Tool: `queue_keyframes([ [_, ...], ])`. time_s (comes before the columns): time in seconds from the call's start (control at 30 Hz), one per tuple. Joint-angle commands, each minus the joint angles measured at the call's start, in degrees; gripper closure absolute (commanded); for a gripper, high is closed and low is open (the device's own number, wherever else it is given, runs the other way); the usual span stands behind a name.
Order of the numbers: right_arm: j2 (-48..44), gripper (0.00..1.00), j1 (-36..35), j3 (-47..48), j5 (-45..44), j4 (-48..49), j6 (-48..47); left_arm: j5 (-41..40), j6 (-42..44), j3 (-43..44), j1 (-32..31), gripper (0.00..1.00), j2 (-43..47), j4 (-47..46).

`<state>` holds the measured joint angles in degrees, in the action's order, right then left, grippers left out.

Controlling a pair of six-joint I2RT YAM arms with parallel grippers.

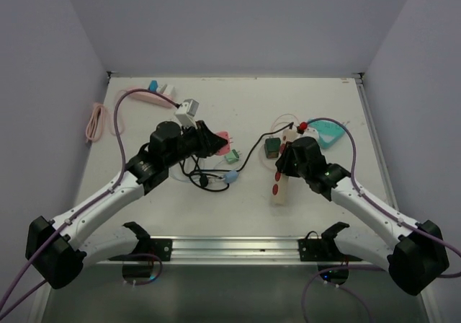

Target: Pull the plug off the socket

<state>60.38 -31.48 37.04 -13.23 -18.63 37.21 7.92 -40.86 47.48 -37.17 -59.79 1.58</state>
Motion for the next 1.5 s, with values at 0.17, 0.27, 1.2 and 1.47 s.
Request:
queue_keyframes([
  [0.17, -5.3, 1.00, 0.2, 8.4, 16.5, 8.0, -9.2, 4.6, 3.1, 2.2, 0.7, 0.94, -15.5, -6.8],
  [0.27, -5.9, 1.00, 0.1, 8.6, 20.1, 8.8, -9.5, 4.4, 3.4, 4.5, 1.0, 0.90, -20.4, -9.0],
  [1.2, -3.7, 1.00, -6.1, 14.2, 31.4, 6.2, -14.1, 1.0, 4.1, 6.8, 6.0, 0.01, -25.6, -8.0],
  [1.47, 6.6, 1.00, -15.4, 23.2, 32.4, 6.3, -16.7, -9.4, 5.4, 2.3, 13.7, 0.01, -9.7, 4.3],
])
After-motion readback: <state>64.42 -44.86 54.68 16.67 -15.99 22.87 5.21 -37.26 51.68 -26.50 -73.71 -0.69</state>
